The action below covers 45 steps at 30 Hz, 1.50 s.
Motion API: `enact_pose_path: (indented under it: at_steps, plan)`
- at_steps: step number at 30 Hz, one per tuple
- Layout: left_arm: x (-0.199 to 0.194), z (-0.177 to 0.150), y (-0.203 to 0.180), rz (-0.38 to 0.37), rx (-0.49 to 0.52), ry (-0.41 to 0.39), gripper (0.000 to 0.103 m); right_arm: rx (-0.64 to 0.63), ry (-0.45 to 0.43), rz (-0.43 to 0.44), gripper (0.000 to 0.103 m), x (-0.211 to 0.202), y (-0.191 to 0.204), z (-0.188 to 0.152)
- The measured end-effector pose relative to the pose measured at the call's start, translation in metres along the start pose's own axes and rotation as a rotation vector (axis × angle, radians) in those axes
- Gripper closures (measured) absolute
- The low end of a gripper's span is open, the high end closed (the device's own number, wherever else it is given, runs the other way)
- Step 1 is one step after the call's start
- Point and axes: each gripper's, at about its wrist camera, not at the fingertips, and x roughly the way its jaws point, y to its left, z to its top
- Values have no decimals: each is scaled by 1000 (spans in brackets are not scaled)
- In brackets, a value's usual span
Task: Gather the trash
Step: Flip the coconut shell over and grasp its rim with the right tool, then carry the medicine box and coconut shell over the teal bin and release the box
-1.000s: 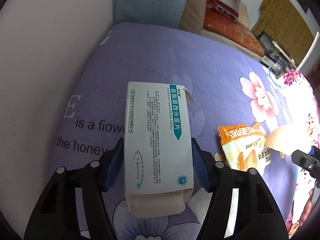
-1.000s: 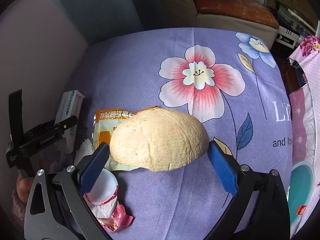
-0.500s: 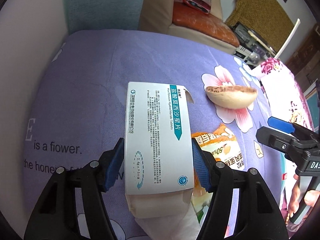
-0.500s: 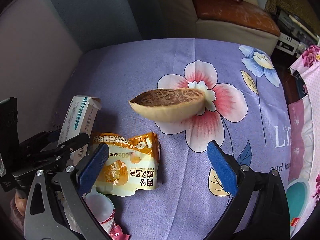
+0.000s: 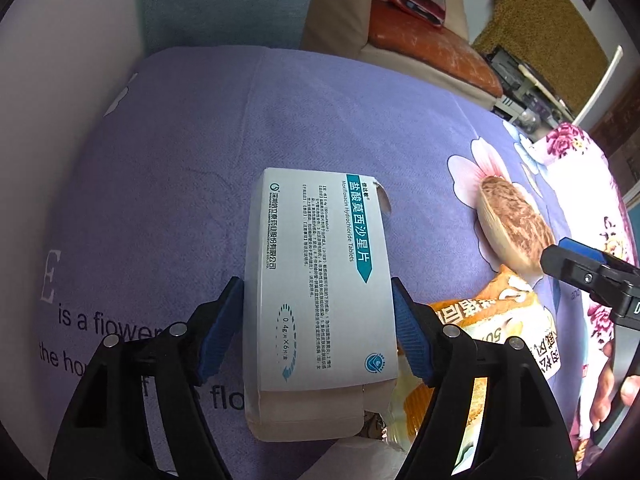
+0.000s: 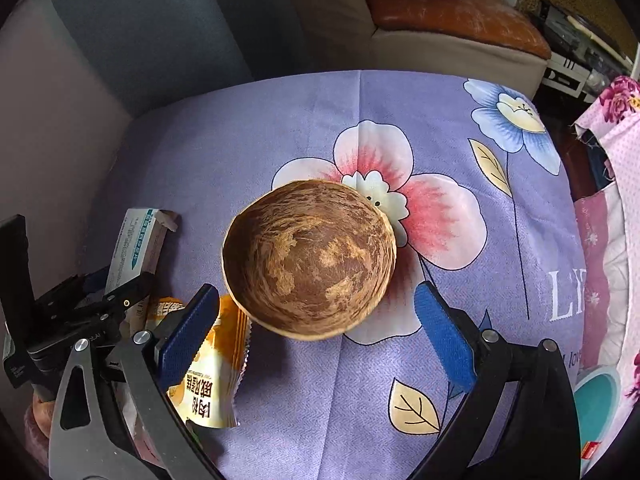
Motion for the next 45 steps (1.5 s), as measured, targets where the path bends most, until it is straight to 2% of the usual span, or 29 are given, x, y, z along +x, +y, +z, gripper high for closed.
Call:
enact_pose_path:
  at_steps: [7,11,13,15,17,18,23,30,37,45]
  plan:
    - [-4,-4,14,42,-27,-18,22,-6,-31,-53,10,8,-8,-1]
    - [-3,-4,12,58,-13,-24,20,6,-9,-52,39,21,-16,-2]
    - [-1,-2,8,73,-4,-31,21,18,-3,-43,47,28,-17,-3]
    - [-2,-3,5,100,6,-42,31,21,-11,-44,66,31,-17,-5]
    - [-4,-3,4,89,-8,-47,36,14,-23,-47,84,32,-16,-5]
    - [-6,-2,5,87,-16,-51,37,18,-31,-29,90,30,-17,-6]
    - [-24,0,8,93,-39,-88,37,10,-82,-15,94,7,-15,-8]
    - [-63,0,-21,49,0,-143,37,32,-147,-33,95,-34,-30,-21]
    - [-81,-20,-85,-31,99,-128,37,80,-189,-44,95,-79,-58,-62]
    - [-67,-70,-176,-85,246,-49,37,123,-232,-101,95,-123,-93,-120]
